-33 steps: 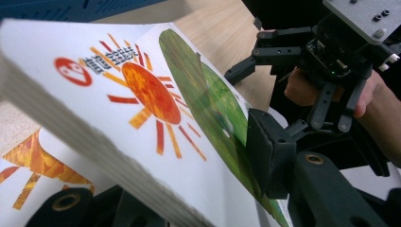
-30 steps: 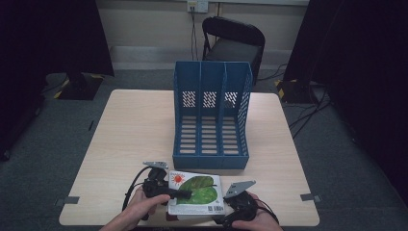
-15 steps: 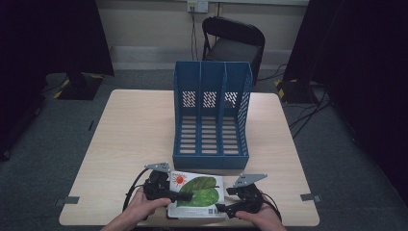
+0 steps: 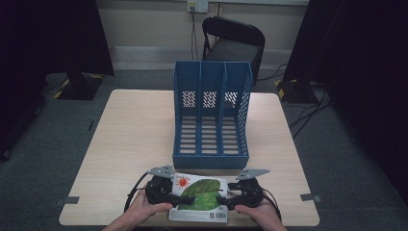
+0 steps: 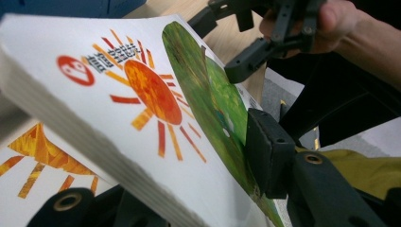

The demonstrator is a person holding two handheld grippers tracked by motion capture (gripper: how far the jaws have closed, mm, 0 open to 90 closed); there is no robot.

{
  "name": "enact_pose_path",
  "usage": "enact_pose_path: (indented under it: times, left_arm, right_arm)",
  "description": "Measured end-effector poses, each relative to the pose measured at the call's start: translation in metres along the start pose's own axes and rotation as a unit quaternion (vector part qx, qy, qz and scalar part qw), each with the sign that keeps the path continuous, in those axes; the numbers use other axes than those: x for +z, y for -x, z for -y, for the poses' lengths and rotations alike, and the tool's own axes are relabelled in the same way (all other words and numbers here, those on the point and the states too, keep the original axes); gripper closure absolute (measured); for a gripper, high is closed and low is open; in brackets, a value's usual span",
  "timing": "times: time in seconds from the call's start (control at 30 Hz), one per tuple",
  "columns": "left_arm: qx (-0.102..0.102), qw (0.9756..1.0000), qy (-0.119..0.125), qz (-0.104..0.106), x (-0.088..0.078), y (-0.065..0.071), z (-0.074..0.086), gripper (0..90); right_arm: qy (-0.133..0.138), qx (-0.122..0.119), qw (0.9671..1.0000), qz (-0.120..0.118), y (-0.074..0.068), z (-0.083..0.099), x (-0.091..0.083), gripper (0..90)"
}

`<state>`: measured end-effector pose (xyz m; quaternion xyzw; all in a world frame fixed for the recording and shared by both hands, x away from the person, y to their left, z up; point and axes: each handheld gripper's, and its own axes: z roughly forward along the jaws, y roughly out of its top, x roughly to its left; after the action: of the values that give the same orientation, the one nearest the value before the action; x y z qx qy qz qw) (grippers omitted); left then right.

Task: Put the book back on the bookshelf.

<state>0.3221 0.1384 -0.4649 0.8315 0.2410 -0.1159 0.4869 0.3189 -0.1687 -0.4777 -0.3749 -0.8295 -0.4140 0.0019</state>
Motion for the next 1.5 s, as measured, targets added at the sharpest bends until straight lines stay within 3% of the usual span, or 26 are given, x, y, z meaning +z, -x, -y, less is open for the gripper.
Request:
enact_pose_path:
  times: [0.13, 0.27, 0.37, 0.47, 0.53, 0.6, 0.63, 0.77, 0.8, 1.07, 1.1, 1.3, 1.43, 1.5]
  left_arm:
    - [0.016, 0.9999, 0.000, -0.001, -0.001, 0.003, 0.000, 63.2]
    - [0.033, 0.9994, -0.001, -0.004, -0.001, 0.007, -0.001, 63.7]
    - [0.037, 0.9993, -0.003, -0.002, -0.001, 0.008, -0.001, 63.9]
    - [0.037, 0.9993, -0.008, 0.002, -0.002, 0.008, -0.001, 65.0]
    - [0.039, 0.9992, -0.009, -0.004, -0.003, 0.007, 0.000, 65.1]
    - [0.038, 0.9992, -0.009, -0.008, -0.003, 0.007, 0.000, 65.0]
    - [0.039, 0.9991, -0.011, -0.013, -0.003, 0.005, 0.000, 65.0]
    - [0.050, 0.9981, -0.023, -0.027, -0.002, 0.007, 0.001, 65.1]
    - [0.071, 0.9959, -0.039, -0.041, 0.000, 0.008, 0.002, 65.8]
    - [0.080, 0.9948, -0.049, -0.040, 0.004, 0.008, 0.003, 65.4]
    - [0.082, 0.9945, -0.052, -0.041, 0.004, 0.008, 0.003, 64.9]
    - [0.077, 0.9948, -0.051, -0.043, 0.004, 0.007, 0.003, 60.8]
    - [0.052, 0.9957, -0.019, -0.074, -0.007, 0.002, 0.003, 53.6]
    - [0.041, 0.9966, -0.011, -0.071, -0.012, -0.002, 0.003, 53.6]
  right_arm:
    - [-0.005, 0.014, 0.9996, -0.025, 0.002, 0.000, 0.004, 19.6]
    - [-0.005, -0.001, 0.9990, -0.044, -0.002, -0.001, 0.006, 18.5]
    - [-0.003, -0.006, 0.9990, -0.043, -0.003, -0.001, 0.005, 19.7]
    - [0.008, -0.012, 0.9992, -0.038, -0.005, 0.000, -0.001, 25.8]
    - [0.028, -0.018, 0.9988, -0.037, -0.005, 0.001, -0.010, 36.3]
    - [0.034, -0.017, 0.9986, -0.037, -0.005, 0.001, -0.013, 38.5]
    - [0.051, -0.022, 0.9976, -0.041, -0.008, 0.003, -0.020, 39.5]
    - [0.054, -0.038, 0.9962, -0.056, -0.013, 0.005, -0.026, 44.4]
    - [0.056, -0.047, 0.9943, -0.078, -0.016, 0.005, -0.027, 48.6]
    - [0.026, -0.085, 0.9933, -0.074, -0.031, 0.004, -0.010, 51.7]
    - [0.021, -0.086, 0.9931, -0.077, -0.033, 0.003, -0.005, 56.9]
    - [0.018, -0.113, 0.9907, -0.073, -0.036, 0.001, -0.001, 61.3]
    - [0.017, -0.133, 0.9895, -0.054, -0.039, 0.002, -0.004, 66.1]
    - [0.016, -0.132, 0.9897, -0.052, -0.038, 0.002, -0.004, 67.2]
